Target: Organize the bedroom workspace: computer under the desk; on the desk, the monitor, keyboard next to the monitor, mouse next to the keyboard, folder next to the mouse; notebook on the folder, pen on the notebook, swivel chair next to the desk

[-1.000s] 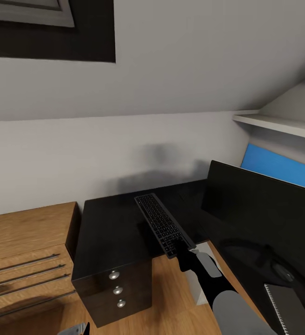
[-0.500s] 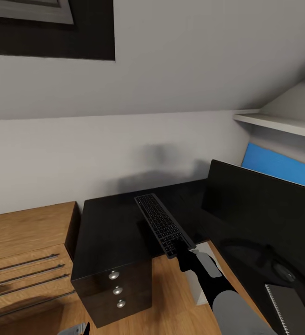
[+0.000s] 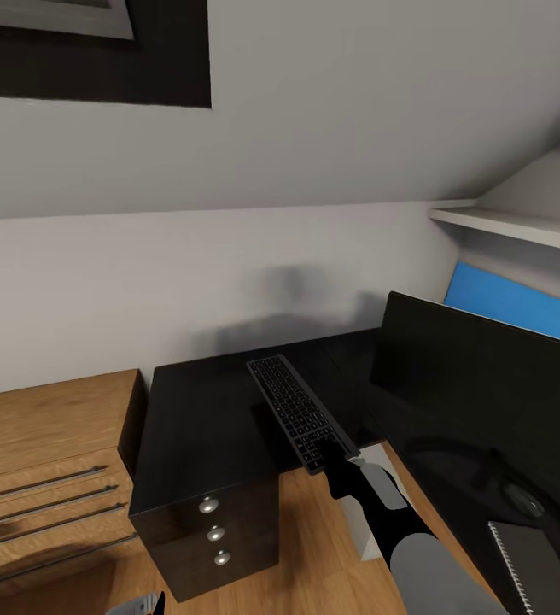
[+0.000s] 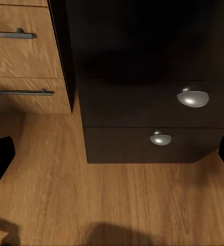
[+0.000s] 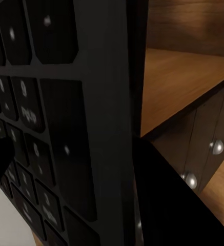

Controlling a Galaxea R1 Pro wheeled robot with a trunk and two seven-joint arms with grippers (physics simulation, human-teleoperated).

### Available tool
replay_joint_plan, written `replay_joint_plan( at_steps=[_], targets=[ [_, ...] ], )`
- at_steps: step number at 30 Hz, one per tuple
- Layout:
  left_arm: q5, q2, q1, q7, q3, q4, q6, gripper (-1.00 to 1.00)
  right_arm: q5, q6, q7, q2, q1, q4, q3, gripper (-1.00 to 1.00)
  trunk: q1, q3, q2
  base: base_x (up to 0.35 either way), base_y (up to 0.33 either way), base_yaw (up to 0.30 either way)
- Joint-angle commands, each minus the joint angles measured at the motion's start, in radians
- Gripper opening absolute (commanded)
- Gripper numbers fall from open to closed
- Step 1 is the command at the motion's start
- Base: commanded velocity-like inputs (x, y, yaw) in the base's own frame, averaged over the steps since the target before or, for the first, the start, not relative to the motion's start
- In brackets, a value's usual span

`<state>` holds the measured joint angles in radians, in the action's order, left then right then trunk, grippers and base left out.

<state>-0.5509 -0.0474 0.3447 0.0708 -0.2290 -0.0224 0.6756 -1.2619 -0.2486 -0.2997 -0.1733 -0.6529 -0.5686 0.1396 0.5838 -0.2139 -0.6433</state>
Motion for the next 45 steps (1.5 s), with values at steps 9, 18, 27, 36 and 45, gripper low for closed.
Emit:
replay_joint_plan(
  at_steps=[9, 18, 27, 36, 45],
  targets=[
    [-0.011, 0.000, 0.001, 0.007, -0.004, 0.001, 0.002, 1.00, -0.009, -0.003, -0.003, -0.001, -0.001, -0.002, 0.006, -1.00, 0.035, -0.030, -0.065, 0.000, 0.000, 0.000],
    [-0.011, 0.000, 0.001, 0.007, -0.004, 0.001, 0.002, 1.00, -0.008, -0.003, 0.001, -0.001, -0.001, -0.001, 0.006, -1.00, 0.069, -0.058, -0.128, 0.000, 0.000, 0.000],
    [-0.011, 0.000, 0.001, 0.007, -0.004, 0.001, 0.002, 1.00, -0.005, 0.000, 0.109, 0.000, 0.002, 0.000, 0.006, -1.00, 0.104, -0.086, -0.191, 0.000, 0.000, 0.000],
    [-0.011, 0.000, 0.000, 0.007, -0.004, 0.001, 0.002, 1.00, -0.006, -0.001, 0.144, 0.023, 0.004, 0.031, 0.005, -1.00, 0.115, -0.096, -0.212, 0.000, 0.000, 0.000],
    [-0.010, 0.000, 0.001, 0.009, -0.004, 0.001, 0.003, 1.00, -0.007, -0.002, 0.145, 0.029, 0.004, 0.039, 0.006, -1.00, 0.115, -0.096, -0.212, 0.000, 0.000, 0.000]
  ],
)
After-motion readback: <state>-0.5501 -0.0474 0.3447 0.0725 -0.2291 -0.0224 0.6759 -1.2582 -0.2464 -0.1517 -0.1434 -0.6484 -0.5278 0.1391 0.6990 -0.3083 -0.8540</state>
